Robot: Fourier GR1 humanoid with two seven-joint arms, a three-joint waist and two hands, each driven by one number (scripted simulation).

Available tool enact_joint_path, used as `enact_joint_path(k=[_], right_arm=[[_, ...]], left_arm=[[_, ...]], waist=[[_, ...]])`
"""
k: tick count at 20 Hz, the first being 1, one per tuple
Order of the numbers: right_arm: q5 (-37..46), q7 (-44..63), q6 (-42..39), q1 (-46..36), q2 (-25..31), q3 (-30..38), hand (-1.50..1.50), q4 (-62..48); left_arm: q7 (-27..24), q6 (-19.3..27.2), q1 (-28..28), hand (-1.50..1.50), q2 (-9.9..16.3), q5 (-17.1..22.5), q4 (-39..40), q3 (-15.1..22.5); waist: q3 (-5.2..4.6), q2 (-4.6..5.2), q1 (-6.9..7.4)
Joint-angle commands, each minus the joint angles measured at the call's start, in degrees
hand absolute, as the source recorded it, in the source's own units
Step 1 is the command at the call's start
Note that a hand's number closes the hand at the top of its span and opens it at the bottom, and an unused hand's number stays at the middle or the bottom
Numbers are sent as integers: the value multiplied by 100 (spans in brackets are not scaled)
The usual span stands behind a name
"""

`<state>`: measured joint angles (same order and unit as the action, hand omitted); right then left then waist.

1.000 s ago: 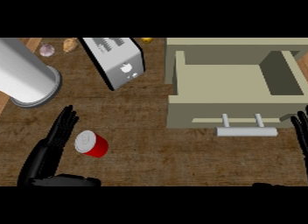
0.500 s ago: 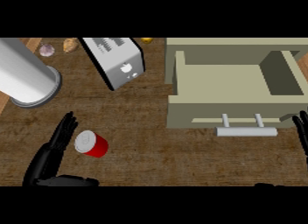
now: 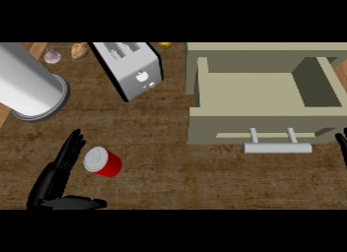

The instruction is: Pick up the can, place it into the drawer and close the drawer

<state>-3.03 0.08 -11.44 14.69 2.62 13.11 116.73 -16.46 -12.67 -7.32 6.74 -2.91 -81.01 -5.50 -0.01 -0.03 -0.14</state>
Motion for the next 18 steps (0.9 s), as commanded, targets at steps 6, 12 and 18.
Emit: enact_joint_path(k=[6,12,18], right_arm=[[206,-3,15,352,-254,-174,-150,422],[-34,306,24,-359,11,132,-150,36],[-111,992,95,-573,59,82,-150,479]], left_arm=[[-613,66,164,-150,-96,-71,942,-110],[-717,40,701,-150,100,2,1704,-362],[-666,263,595,-150,-96,-103,1404,-170]], waist=[[1,0,-4],[1,3,2],[1,0,14]])
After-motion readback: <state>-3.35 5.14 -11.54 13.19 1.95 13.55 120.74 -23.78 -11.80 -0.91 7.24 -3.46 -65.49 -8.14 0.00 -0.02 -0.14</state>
